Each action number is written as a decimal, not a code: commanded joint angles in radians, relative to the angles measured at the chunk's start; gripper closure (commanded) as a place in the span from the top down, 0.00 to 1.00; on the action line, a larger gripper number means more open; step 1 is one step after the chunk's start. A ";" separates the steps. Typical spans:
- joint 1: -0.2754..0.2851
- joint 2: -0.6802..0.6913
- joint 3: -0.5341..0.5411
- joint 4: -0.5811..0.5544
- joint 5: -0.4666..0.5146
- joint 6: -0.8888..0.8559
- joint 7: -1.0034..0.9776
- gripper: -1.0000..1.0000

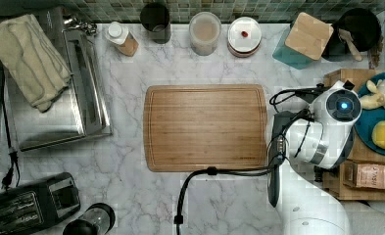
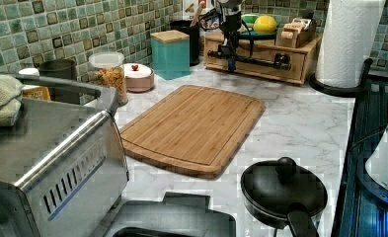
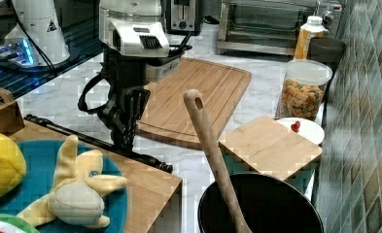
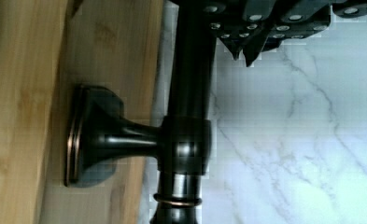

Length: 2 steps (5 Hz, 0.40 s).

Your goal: Close the drawer.

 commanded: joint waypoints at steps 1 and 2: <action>-0.115 -0.039 -0.133 0.157 -0.025 0.032 0.012 0.00; -0.111 -0.038 -0.137 0.157 -0.022 0.032 0.010 0.00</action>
